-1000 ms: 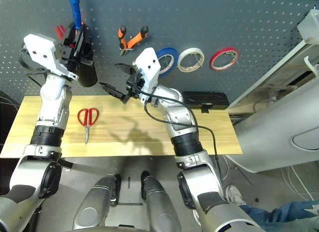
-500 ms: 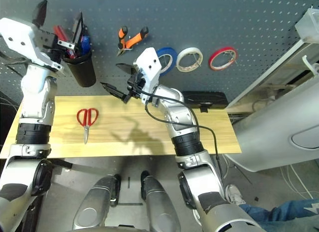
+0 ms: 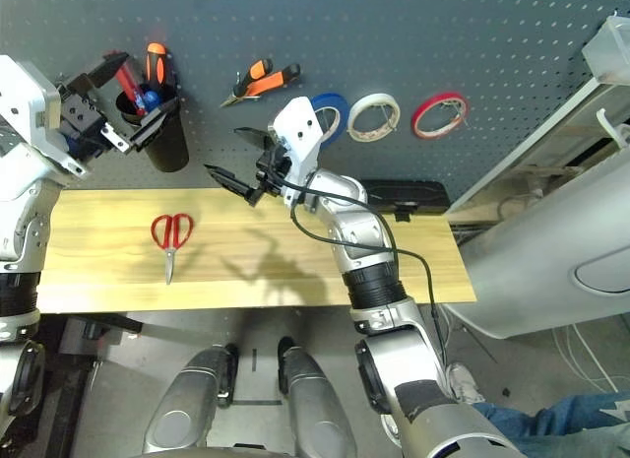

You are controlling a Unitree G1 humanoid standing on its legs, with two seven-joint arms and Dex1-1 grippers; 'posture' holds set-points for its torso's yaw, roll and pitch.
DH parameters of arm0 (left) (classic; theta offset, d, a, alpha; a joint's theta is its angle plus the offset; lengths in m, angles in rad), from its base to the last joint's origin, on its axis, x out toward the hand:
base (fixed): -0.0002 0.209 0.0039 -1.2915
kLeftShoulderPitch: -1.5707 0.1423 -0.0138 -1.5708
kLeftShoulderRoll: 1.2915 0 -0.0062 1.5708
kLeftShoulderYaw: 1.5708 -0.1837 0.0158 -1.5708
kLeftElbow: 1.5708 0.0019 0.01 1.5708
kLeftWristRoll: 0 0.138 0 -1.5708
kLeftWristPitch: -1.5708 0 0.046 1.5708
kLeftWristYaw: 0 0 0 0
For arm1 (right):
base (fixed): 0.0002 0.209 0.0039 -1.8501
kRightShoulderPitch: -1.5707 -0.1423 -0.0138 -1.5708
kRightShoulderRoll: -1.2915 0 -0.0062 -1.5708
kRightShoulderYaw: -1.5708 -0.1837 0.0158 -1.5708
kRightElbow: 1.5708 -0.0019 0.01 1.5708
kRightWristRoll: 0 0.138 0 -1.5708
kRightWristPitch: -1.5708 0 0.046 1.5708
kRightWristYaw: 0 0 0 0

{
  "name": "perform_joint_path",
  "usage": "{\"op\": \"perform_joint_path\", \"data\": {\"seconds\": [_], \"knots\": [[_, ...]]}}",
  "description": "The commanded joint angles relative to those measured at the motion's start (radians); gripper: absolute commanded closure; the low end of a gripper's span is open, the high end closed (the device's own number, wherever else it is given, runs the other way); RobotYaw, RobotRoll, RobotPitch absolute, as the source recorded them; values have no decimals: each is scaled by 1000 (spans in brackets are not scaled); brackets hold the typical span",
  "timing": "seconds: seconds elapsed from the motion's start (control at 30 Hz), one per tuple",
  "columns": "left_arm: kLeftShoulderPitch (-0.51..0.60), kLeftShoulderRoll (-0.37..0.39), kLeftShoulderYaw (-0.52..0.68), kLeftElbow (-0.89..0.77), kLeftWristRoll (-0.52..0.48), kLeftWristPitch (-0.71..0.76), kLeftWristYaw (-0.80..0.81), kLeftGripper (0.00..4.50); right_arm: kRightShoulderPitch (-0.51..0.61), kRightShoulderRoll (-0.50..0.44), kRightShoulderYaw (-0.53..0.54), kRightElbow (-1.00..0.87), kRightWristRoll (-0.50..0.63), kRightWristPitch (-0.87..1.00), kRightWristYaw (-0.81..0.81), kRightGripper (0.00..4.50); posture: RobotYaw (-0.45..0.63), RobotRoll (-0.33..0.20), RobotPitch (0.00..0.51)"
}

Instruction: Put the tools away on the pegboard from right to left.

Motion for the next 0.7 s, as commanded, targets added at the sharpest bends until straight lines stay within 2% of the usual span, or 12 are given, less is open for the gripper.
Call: {"op": "perform_joint_path", "data": {"seconds": [0.03, 0.23, 0.7], "knots": [[31, 10, -12, 23, 55, -107, -10, 28, 21, -9, -7, 14, -6, -16, -3, 0, 113, 0, 244], [93, -12, 15, 77, 88, -199, 46, 28, 34, -20, -9, 19, -6, -20, -7, 0, 109, 0, 243], [210, -40, 62, 198, 72, -241, 132, 28, 39, -32, -4, 32, -8, -24, 0, 0, 111, 0, 247]]}}
